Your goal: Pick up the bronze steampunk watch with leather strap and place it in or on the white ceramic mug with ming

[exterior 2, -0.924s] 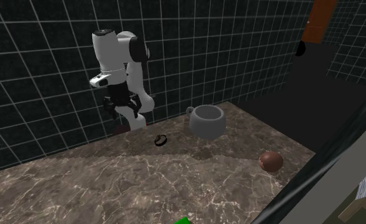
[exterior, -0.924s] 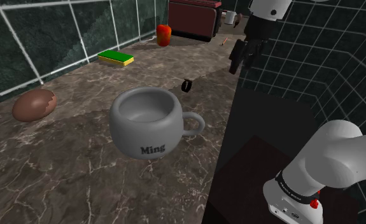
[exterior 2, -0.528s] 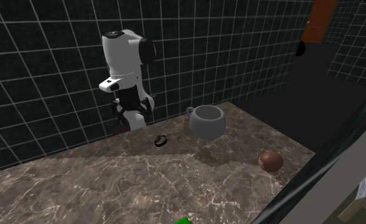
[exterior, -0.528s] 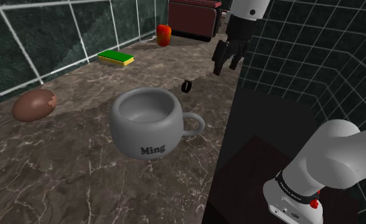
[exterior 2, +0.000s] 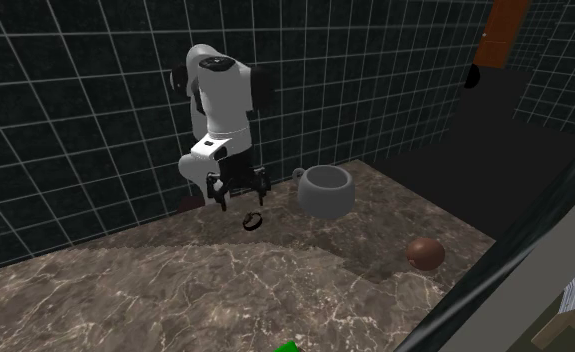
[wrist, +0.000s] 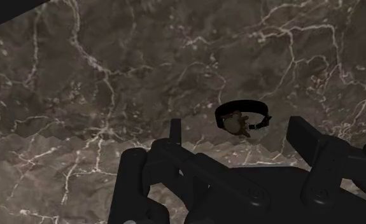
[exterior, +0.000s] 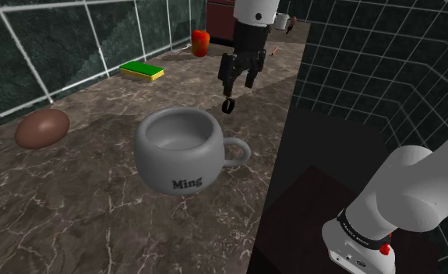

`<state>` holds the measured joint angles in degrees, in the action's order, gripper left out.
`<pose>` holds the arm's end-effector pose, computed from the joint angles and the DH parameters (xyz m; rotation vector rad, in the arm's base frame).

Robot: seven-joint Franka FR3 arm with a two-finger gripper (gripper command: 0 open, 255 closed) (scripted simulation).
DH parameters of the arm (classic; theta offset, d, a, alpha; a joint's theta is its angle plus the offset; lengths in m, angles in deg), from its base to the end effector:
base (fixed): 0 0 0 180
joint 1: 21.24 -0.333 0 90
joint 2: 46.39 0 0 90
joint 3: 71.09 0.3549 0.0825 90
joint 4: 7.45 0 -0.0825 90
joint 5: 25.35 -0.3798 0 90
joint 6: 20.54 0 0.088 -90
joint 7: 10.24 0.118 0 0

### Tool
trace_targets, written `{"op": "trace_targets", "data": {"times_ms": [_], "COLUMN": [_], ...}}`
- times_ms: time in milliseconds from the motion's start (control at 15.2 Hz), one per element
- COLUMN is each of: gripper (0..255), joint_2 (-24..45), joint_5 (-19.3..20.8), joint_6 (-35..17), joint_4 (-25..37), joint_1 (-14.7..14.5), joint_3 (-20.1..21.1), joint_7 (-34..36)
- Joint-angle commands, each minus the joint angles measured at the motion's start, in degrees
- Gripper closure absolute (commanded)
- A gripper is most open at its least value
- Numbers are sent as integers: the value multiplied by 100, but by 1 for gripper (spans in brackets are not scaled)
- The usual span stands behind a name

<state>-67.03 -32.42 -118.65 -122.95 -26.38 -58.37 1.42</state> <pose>0.4049 0.1617 0.6268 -3.0829 -0.1262 -0.0561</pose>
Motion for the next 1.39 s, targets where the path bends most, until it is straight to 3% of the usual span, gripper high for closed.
{"op": "trace_targets", "data": {"times_ms": [0, 528, 990, 1056, 1320], "gripper": [0, 0, 0, 255, 255], "joint_2": [277, 266, 268, 268, 268], "joint_5": [18, -9, -9, -9, -9], "joint_6": [-17, -600, -600, -600, -600], "joint_4": [238, -353, -351, -351, -351], "joint_1": [-57, -80, -80, -80, -80], "joint_3": [133, 175, 175, 175, 175], "joint_7": [94, 82, 82, 82, 82]}}
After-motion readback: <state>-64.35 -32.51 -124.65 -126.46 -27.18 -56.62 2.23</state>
